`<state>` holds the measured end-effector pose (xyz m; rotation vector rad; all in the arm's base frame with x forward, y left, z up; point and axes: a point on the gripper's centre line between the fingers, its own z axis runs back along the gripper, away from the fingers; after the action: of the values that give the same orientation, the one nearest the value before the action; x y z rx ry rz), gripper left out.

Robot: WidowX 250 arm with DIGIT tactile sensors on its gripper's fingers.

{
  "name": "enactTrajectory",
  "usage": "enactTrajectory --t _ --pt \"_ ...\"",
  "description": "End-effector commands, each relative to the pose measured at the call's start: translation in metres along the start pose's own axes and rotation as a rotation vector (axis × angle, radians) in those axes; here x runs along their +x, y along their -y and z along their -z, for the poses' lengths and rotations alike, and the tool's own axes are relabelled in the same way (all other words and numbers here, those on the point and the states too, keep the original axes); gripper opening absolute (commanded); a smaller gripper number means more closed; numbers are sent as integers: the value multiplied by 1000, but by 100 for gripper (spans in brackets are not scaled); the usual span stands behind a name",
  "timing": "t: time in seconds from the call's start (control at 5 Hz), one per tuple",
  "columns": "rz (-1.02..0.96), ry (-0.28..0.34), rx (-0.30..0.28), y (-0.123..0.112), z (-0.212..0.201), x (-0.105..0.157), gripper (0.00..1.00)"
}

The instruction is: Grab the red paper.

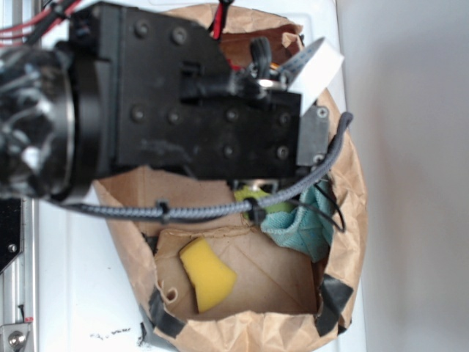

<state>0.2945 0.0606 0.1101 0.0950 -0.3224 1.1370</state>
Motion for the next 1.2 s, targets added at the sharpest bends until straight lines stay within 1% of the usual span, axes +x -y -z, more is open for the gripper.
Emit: enactTrajectory --t 0.0,0.2,0.4,0.6,1.0 --pt "-88 -78 -45 -52 -10 0 100" --pt "-79 -53 -38 -62 -2 -2 100" --pt "-135 -38 -35 -48 7 5 100" --pt "-168 -8 -31 -35 18 14 100" --pt "-215 79 -5 -33 36 37 100"
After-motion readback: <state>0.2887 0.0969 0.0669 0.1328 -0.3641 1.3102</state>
